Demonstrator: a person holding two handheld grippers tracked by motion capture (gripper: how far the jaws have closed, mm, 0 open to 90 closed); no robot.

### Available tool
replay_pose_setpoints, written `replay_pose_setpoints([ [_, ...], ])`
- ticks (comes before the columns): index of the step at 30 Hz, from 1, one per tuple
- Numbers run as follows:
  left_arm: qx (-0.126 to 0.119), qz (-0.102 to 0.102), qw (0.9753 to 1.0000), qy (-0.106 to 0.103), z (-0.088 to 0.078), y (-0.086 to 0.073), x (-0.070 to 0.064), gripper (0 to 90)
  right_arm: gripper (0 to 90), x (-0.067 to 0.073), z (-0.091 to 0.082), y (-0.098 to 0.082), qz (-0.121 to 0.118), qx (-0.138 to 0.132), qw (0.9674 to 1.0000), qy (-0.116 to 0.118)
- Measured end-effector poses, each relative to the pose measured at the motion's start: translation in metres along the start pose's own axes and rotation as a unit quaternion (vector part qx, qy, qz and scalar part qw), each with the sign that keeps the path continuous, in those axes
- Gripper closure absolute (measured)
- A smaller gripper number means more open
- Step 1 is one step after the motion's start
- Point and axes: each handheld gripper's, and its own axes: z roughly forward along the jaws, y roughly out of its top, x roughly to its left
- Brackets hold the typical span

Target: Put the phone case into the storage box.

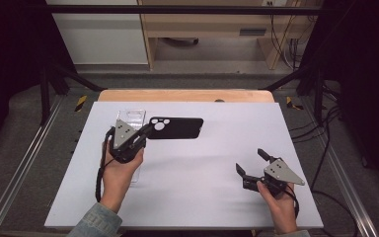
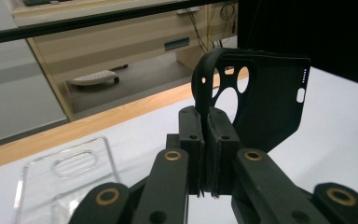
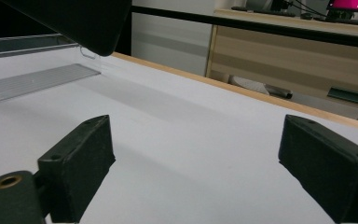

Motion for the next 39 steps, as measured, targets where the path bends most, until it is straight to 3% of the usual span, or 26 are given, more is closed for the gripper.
replay_pose_setpoints([
  [5, 0.011, 0.016, 0.9998, 0.011, -0.007, 0.008, 0.017, 85.7, 8.5, -0.003, -0.002, -0.005, -0.003, -0.003, 0.9999, -0.012],
  [14, 0.028, 0.045, 0.9983, 0.023, -0.017, 0.023, 0.048, 85.7, 5.6, -0.001, 0.001, -0.006, 0.002, -0.016, 0.9999, 0.001],
  [17, 0.034, 0.030, 0.9987, 0.025, -0.021, 0.024, 0.059, 85.7, 5.1, -0.001, -0.001, -0.003, -0.002, -0.021, 0.9998, 0.003],
  [20, 0.032, 0.030, 0.9986, 0.029, -0.024, 0.026, 0.066, 85.7, 4.7, -0.002, -0.002, -0.003, -0.001, -0.024, 0.9997, 0.004],
  [26, 0.036, 0.037, 0.9983, 0.028, -0.031, 0.030, 0.074, 85.7, 3.7, -0.002, -0.002, -0.002, 0.009, -0.031, 0.9995, 0.003],
  [28, 0.035, 0.045, 0.9980, 0.028, -0.031, 0.031, 0.076, 85.7, 2.8, -0.001, -0.002, -0.003, 0.007, -0.033, 0.9994, 0.010],
  [31, 0.039, 0.041, 0.9980, 0.027, -0.033, 0.032, 0.078, 85.7, 3.3, 0.002, -0.002, -0.002, 0.001, -0.031, 0.9994, 0.012],
  [39, 0.042, 0.068, 0.9963, 0.032, -0.035, 0.042, 0.081, 85.7, 3.2, 0.002, -0.002, -0.003, -0.005, -0.032, 0.9994, 0.013],
])
